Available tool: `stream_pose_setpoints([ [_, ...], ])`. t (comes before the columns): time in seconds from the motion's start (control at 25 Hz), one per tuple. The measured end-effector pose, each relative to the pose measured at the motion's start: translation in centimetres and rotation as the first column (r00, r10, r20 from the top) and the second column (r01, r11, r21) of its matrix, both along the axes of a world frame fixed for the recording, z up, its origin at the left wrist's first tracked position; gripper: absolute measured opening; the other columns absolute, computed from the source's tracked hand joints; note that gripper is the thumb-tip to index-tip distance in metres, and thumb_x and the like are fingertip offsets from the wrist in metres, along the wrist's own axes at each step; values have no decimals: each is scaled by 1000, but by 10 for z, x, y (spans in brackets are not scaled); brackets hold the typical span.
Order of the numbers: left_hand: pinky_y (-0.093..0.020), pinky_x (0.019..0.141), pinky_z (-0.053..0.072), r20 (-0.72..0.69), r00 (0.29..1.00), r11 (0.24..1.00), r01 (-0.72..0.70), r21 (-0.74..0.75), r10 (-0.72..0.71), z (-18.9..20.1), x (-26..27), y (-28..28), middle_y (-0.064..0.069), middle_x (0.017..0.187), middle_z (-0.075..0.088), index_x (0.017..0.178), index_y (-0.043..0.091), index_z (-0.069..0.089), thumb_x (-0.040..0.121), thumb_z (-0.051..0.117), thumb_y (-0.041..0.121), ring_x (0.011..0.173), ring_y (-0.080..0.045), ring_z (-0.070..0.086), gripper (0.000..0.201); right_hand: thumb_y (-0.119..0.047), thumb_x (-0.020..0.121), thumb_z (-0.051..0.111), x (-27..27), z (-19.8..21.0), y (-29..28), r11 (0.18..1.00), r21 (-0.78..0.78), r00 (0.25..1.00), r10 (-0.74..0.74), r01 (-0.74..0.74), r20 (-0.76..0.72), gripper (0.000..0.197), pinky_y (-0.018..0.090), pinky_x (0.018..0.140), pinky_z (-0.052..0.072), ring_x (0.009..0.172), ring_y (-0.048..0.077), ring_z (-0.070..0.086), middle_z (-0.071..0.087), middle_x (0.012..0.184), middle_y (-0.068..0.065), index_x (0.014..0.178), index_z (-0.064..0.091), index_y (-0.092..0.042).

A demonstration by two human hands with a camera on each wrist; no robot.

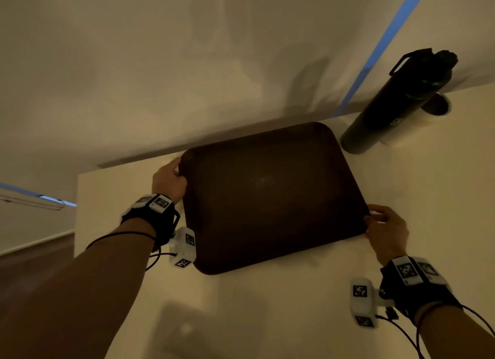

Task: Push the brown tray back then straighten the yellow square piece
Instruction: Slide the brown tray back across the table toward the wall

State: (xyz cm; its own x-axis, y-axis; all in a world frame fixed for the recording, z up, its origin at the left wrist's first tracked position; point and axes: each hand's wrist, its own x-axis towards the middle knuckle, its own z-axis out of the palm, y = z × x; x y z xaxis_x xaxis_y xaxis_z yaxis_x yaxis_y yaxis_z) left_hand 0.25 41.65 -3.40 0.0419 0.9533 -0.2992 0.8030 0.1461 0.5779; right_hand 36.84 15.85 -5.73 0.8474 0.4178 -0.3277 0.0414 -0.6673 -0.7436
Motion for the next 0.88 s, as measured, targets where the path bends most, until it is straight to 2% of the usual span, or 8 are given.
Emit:
stream_pose_setpoints([
  [0.16,-32,79,43,3,1000,1000,12,3,-12,-1,-1,5,-9,80,61,138,16,51,80,44,-1,84,-30,58,61,-4,84,58,-2,1,6,1000,14,1000,2,-2,23,27,46,79,57,85,31,65,70,94,14,107,69,-14],
  [0.36,-36,80,47,12,1000,1000,19,20,-19,0,-2,8,-11,80,61,136,19,53,79,44,-1,84,-32,59,61,-5,85,58,-4,0,10,1000,8,999,8,-8,39,27,47,82,56,88,33,66,70,95,13,107,69,-15],
  [0.52,-33,74,43,24,1000,1000,18,15,-19,-1,-2,11,-10,76,60,136,21,52,79,43,-1,76,-28,56,62,-4,85,58,-3,1,12,1000,14,1000,7,-8,25,27,42,77,55,83,31,64,70,95,16,107,69,-15],
  [0.6,-33,73,44,19,1000,1000,25,14,-25,-3,-3,11,-11,76,61,137,21,52,79,43,0,75,-27,56,62,-4,85,58,-4,1,12,1000,3,1000,8,-8,26,28,43,78,56,84,32,64,70,96,16,107,70,-15],
  [0.68,-34,76,45,25,1000,1000,9,7,-9,-6,-2,12,-11,79,62,138,20,50,80,44,1,78,-28,57,62,-5,85,58,-3,0,12,1000,-7,1000,4,-4,25,27,47,81,56,88,34,66,71,98,17,108,69,-16],
  [0.76,-36,84,48,38,999,999,-33,-7,33,-9,-5,12,-14,90,66,142,17,45,81,46,4,87,-30,60,61,-8,86,60,-3,-1,12,1000,-8,1000,7,-7,24,27,51,83,56,91,36,66,71,100,19,111,68,-15],
  [0.84,-45,93,51,70,991,993,-109,-40,111,-10,-13,9,-14,103,68,144,19,40,82,50,11,99,-34,64,63,-13,87,61,-6,-1,11,1000,-4,1000,12,-11,16,29,52,83,56,88,35,67,69,102,17,116,64,-15],
  [0.88,-48,93,52,91,984,987,-149,-61,154,-8,-17,5,-12,103,67,143,21,39,81,52,14,99,-34,65,63,-15,88,62,-9,0,8,1000,7,1000,10,-10,8,32,53,82,56,83,32,66,68,102,15,120,61,-14],
])
